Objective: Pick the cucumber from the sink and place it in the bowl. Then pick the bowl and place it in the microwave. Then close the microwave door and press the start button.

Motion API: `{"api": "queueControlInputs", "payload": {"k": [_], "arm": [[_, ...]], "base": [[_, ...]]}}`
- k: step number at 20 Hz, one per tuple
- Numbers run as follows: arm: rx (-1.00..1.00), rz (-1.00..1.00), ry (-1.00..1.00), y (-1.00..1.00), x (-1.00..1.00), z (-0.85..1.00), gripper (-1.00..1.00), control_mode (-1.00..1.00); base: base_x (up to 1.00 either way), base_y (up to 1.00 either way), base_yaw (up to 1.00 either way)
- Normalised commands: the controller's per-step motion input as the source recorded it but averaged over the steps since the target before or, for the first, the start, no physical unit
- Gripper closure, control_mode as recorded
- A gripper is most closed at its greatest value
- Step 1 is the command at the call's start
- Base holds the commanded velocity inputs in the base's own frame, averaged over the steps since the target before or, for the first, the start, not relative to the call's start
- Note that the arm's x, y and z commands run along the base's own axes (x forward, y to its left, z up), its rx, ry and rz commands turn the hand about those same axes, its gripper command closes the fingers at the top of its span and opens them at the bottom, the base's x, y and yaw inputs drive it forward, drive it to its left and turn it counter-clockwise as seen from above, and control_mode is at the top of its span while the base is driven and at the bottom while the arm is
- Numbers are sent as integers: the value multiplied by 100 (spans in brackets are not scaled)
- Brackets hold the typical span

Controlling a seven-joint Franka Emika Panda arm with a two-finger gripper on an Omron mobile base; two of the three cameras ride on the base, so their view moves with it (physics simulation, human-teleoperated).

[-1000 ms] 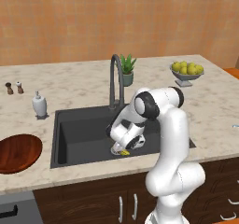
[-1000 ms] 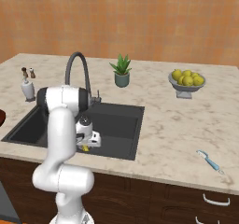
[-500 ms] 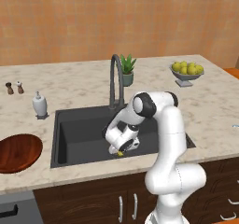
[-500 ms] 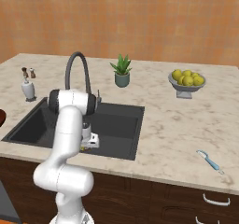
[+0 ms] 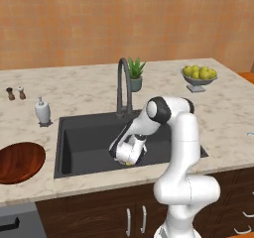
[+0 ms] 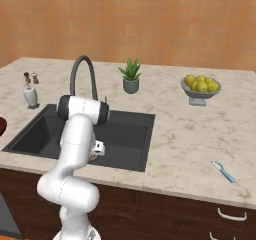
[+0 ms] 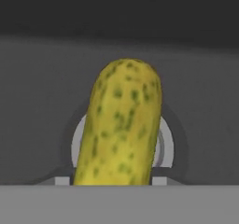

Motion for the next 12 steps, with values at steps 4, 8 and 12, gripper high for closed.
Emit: {"api": "queueControlInputs", "payload": {"k": [4,8,12], "arm": [[0,-4,0,-91,9,71,100,-100],[0,-6,3,-100,30,66,100,-100],[6,-7,0,-98,0,59,100,-100]], "base": [[0,0,0],[0,0,0],[0,0,0]]}}
